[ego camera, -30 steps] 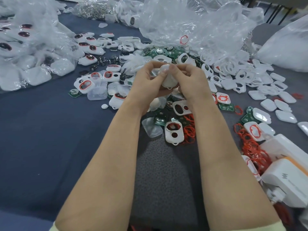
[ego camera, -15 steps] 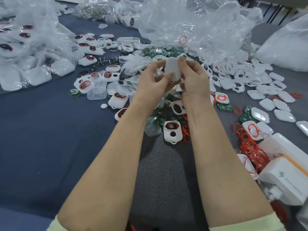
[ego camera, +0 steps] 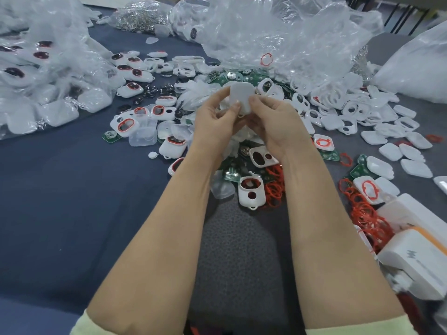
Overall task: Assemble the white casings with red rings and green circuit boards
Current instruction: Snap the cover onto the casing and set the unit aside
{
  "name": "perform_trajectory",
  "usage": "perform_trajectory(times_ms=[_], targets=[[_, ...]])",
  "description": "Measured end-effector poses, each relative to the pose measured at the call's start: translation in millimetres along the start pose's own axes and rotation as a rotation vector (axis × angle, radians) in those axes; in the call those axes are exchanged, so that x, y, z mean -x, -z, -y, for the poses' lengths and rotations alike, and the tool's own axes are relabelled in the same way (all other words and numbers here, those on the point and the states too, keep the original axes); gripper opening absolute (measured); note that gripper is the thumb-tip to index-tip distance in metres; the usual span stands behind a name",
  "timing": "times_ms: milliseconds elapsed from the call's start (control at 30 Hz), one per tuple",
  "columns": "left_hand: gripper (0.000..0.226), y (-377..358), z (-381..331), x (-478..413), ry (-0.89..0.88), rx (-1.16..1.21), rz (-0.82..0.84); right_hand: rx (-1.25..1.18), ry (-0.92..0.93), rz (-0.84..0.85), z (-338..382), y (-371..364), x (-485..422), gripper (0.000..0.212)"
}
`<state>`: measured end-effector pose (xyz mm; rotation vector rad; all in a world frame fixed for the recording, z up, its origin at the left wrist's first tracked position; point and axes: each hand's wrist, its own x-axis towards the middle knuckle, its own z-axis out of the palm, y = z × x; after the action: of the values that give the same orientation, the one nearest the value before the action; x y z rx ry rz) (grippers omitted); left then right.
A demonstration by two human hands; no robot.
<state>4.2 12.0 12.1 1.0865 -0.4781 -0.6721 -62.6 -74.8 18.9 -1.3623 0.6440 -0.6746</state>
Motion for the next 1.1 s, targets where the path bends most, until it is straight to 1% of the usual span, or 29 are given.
perform_trajectory(times_ms=[67,133,233,300,367,433,533,567,633,667,767,867,1000,1067,1100], targets=[[0.037,2,1,-3,-0.017,0.022,0.001,0.063,0.042,0.032,1,2,1,0.016],[0.037,4,2,-5,-0.028,0.027,0.015,0.057,0.074,-0.011,0,-2,1,0.015],[0.032,5,3,-6,-0.071,-0.029,0.0,0.023,0.08,-0.072,-3,-11,0,0.016],[0.028,4,3,-6,-0.113,-0.034,-0.018,0.005,0.094,-0.047,-4,-11,0,0.016],[0.029,3,4,-5,-0.14,-0.06,-0.027,0.086,0.12,0.013,-5,-9,2,0.017],[0.03,4,5,-4,-0.167,-0.192,-0.033,0.254,0.157,0.043,-4,-7,4,0.018],[0.024,9,2,-6,-0.276,-0.614,-0.087,0.45,0.229,0.027,-2,-2,6,0.018],[0.023,11,-1,-6,-0.325,-0.706,-0.123,0.513,0.247,0.029,0,0,6,0.018],[0.027,16,-5,-9,-0.4,-0.782,-0.152,0.646,0.267,0.055,3,4,5,0.019],[0.025,18,-6,-11,-0.422,-0.795,-0.136,0.692,0.27,0.073,4,5,5,0.019],[0.011,16,-6,-9,-0.462,-0.816,-0.08,0.755,0.277,0.084,5,5,5,0.02],[0.004,15,-4,-10,-0.455,-0.755,-0.11,0.716,0.29,0.067,6,2,7,0.02],[0.008,13,-2,-11,-0.4,-0.628,-0.157,0.736,0.35,-0.039,5,-6,8,0.021],[0.006,12,-1,-11,-0.375,-0.571,-0.164,0.744,0.376,-0.1,2,-11,9,0.02],[0.004,12,-1,-10,-0.343,-0.506,-0.163,0.743,0.394,-0.128,1,-14,9,0.019]])
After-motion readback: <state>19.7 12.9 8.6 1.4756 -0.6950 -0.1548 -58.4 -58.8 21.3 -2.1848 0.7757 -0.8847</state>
